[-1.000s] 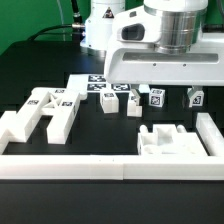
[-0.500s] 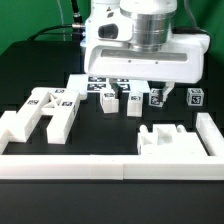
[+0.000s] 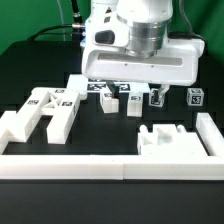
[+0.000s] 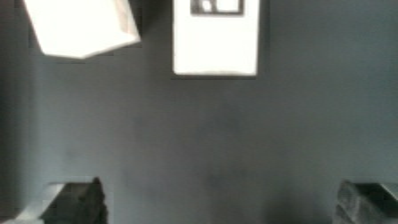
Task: Assemble chair
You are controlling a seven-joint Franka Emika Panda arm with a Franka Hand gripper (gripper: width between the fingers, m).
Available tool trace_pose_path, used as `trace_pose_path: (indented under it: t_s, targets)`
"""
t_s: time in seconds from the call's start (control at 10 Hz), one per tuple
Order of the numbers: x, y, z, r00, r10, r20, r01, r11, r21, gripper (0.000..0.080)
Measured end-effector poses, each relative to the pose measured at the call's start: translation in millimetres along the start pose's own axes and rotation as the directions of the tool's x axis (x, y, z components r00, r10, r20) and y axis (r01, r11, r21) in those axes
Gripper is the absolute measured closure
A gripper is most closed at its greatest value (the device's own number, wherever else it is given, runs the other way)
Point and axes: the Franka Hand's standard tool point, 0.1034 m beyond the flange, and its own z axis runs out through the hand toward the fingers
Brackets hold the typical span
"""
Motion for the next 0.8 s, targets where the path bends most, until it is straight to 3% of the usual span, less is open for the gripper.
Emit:
trace_pose_path:
  t_s: [0.3, 0.5, 0.8]
  targets:
    - [-3.1, -0.3, 5.1, 0.983, -0.001, 0.186, 0.003, 1.000, -0.011, 0.0150]
    - [-7.4, -0.4, 3.3, 0.952, -0.056, 0.300, 0.059, 0.998, 0.001, 0.0150]
    - [-15.9, 2.6, 9.3, 0.871, -0.047, 0.488, 0.061, 0.998, -0.013, 0.0150]
